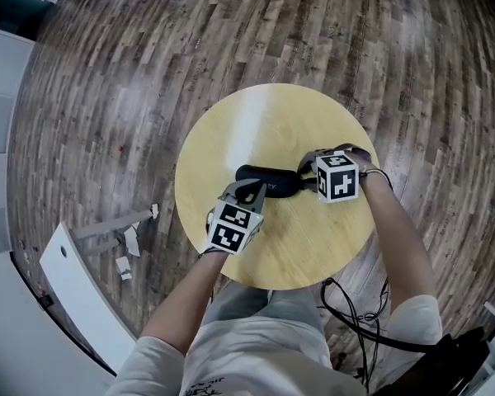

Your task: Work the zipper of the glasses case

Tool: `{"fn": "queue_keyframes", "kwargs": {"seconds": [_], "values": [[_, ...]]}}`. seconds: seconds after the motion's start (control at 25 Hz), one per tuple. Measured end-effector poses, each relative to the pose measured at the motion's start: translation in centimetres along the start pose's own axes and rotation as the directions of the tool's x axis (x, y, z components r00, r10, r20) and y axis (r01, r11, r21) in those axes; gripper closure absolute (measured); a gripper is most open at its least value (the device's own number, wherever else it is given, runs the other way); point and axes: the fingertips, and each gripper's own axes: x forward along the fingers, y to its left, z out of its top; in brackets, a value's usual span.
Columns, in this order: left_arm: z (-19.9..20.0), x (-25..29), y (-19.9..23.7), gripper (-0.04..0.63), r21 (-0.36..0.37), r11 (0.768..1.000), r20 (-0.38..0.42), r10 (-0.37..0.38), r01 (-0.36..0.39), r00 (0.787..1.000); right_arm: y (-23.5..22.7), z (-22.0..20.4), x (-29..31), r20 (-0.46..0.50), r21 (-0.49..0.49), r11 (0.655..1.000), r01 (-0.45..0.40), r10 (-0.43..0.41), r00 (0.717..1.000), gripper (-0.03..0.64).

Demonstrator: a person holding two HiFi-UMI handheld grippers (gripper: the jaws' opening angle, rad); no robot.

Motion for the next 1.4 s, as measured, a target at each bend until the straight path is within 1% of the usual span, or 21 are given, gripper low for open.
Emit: {"fn": "queue_keyframes", "kwargs": {"seconds": [0.08,0.16,0.28,0.44,0.48,0.64,0.84,1.0,1.08,1.16,1.24,1.32,1.4], "values": [[0.2,-0.1,0.2,0.591,-0.004,1.0,0.002,0.001,-0.001,1.0,0.0,0.2,0.0,0.007,0.001,0.999,-0.048,0.048,0.999,0.562],[0.3,-0.2,0.2,0.591,-0.008,1.0,0.003,0.003,-0.003,1.0,0.0,0.4,-0.3,0.032,0.021,0.998,-0.055,0.054,0.998,0.583],[0.3,-0.3,0.2,0.591,-0.015,1.0,0.009,0.007,-0.007,1.0,0.2,0.3,-0.7,0.061,0.057,0.998,0.005,-0.009,0.998,0.589],[0.2,-0.3,0.2,0.591,-0.015,1.0,0.006,0.01,-0.01,1.0,0.3,-0.1,-1.1,0.04,0.071,0.994,0.084,-0.087,0.995,0.594],[0.1,-0.3,0.2,0.591,-0.014,1.0,0.006,0.011,-0.011,1.0,0.3,-0.1,-1.1,0.039,0.073,0.993,0.096,-0.099,0.994,0.612],[0.0,-0.1,0.3,0.591,-0.012,1.0,0.007,0.018,-0.018,1.0,0.2,-0.3,-0.9,0.053,0.114,0.987,0.117,-0.123,0.991,0.612],[0.0,0.1,0.2,0.591,-0.012,1.0,0.004,0.018,-0.018,1.0,0.6,-0.5,-1.2,0.014,0.151,0.973,0.176,-0.18,0.983,0.615],[-0.1,0.2,0.4,0.591,-0.02,1.0,0.01,0.019,-0.019,1.0,1.8,-0.1,-0.6,-0.005,0.174,0.967,0.186,-0.188,0.982,0.615],[-0.1,0.2,0.4,0.591,-0.025,1.0,0.012,0.016,-0.016,1.0,2.5,0.2,-0.3,-0.01,0.205,0.957,0.207,-0.21,0.978,0.615],[-0.1,0.0,0.5,0.591,-0.029,0.999,0.014,0.016,-0.015,1.0,2.8,0.6,0.0,-0.014,0.26,0.935,0.243,-0.248,0.969,0.616],[0.1,0.1,0.4,0.591,-0.038,0.999,0.022,0.016,-0.015,1.0,3.1,1.0,0.3,-0.002,0.35,0.895,0.277,-0.295,0.955,0.615],[0.0,0.1,0.4,0.591,-0.049,0.999,0.03,0.013,-0.012,0.999,3.5,1.9,0.9,0.019,0.459,0.835,0.305,-0.353,0.936,0.615],[-0.2,0.0,0.6,0.591,-0.052,0.999,0.032,0.011,-0.009,0.999,3.6,3.5,2.0,0.023,0.545,0.767,0.339,-0.417,0.908,0.615]]}}
